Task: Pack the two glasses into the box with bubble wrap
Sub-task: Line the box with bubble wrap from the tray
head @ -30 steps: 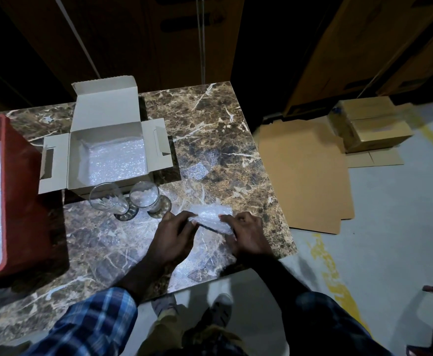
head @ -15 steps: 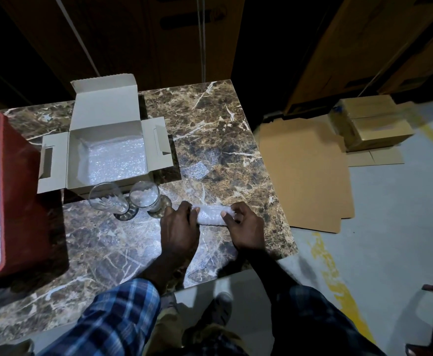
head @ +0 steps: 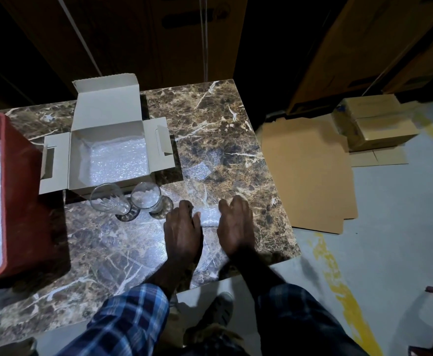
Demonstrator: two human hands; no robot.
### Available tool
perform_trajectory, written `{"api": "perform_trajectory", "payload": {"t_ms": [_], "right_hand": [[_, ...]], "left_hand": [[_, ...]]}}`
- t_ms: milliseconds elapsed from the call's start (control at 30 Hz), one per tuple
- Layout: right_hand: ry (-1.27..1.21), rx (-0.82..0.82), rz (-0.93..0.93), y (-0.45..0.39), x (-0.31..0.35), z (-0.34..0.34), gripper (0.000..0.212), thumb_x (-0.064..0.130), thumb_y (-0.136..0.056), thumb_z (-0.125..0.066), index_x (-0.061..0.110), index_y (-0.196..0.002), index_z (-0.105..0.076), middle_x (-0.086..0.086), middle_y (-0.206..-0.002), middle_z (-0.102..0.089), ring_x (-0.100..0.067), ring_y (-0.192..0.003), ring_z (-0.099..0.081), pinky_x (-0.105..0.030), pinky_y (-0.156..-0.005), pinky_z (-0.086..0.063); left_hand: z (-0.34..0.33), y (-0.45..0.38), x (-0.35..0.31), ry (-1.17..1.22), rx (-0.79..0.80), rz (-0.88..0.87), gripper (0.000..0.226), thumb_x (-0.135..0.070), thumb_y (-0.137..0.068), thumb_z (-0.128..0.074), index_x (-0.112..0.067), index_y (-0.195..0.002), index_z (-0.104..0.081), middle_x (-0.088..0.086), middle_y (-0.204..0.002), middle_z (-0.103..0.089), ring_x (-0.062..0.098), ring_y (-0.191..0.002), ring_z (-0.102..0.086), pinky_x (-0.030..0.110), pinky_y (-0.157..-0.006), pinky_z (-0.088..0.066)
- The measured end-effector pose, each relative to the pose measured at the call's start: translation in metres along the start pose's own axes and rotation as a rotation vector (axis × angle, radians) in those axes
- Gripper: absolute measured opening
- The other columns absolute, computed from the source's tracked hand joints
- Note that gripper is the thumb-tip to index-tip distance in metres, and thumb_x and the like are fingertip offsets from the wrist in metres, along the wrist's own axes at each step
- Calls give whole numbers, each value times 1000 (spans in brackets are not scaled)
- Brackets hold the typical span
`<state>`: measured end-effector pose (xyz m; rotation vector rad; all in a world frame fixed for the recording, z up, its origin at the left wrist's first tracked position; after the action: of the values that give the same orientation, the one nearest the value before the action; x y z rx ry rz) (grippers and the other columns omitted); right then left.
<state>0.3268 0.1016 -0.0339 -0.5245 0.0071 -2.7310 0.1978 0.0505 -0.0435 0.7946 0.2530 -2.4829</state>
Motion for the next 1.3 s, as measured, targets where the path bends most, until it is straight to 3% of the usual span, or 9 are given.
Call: {"api": "perform_trajectory", "payload": {"t_ms": [133,300,500,633,733,833,1000,1133,1300], "right_hand": [[72,-12,157,4,13,-4,25,7,-79,-38,3,-84,-62,-16,-90,-59,-33,-76,-57,-38,-65,-48],[83,26,162,20,13,-7,34,26,-78,-49,5,-101,-64,-15,-99,-58,-32,-85,-53,-40,-75,-48],[89,-78,143,33,9,-11,27,17,-84,-66,14,-111,-66,-12,-108,-59,-30,-88,-55,-37,-72,-47],[-2,-113,126,33,6,-7,25,24,-95,-48,17,-107,-70,-8,-107,-60,-28,-91,-52,-36,-72,-46],[-115,-69,60,28,0,-10,30,26,-97,-43,18,-107,-71,-8,-114,-61,-28,-100,-53,-37,-78,-49],[-194,-61,72,27,-5,-16,27,13,-91,-51,11,-109,-72,-14,-118,-62,-30,-110,-54,-40,-89,-51],[-316,-104,45,42,-8,-24,32,-1,-87,-53,2,-114,-68,-18,-129,-60,-32,-123,-51,-41,-105,-44],[-394,-128,154,54,-9,-23,30,2,-87,-66,-5,-116,-63,-23,-134,-57,-37,-130,-50,-45,-110,-41],[-448,-136,102,56,-15,-24,33,16,-90,-72,-2,-116,-67,-19,-137,-59,-32,-133,-50,-41,-111,-42]], "left_hand": [[1,-2,0,-8,24,-13,14,-20,-94,-60,-16,-102,-49,10,-82,-61,37,-81,-56,44,-68,-43],[2,-1,8,107,65,14,14,-19,-93,-59,-18,-107,-55,7,-79,-62,34,-82,-57,45,-71,-47],[5,7,22,220,144,103,19,-20,-93,-66,-15,-111,-70,2,-72,-68,22,-71,-63,30,-68,-44],[4,13,26,435,199,241,14,-19,-90,-68,-26,-102,-71,0,-78,-71,17,-72,-67,39,-74,-57],[3,16,22,778,295,326,41,3,-80,-63,-27,-106,-71,6,-95,-69,22,-84,-67,42,-69,-56],[6,14,20,750,369,204,74,19,-62,-54,-30,-114,-71,15,-98,-52,25,-84,-60,34,-56,-48],[11,5,9,372,377,-165,43,9,-83,-64,-21,-113,-73,1,-97,-50,1,-94,-52,8,-80,-39],[6,4,9,373,404,-240,26,1,-85,-64,-16,-102,-74,5,-100,-49,7,-96,-52,13,-80,-41],[-3,0,1,316,433,-331,21,-24,-86,-56,-15,-93,-73,-6,-115,-57,15,-104,-54,32,-89,-46]]}}
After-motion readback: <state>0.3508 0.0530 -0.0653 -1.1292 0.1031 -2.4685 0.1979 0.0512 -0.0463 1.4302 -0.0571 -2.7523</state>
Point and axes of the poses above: each hand's wrist, its own y-axis away from the middle knuckle, its own z-axis out of the back of the hand, x = y × z, the point moved 6 cm from there along -y, towards the middle knuckle
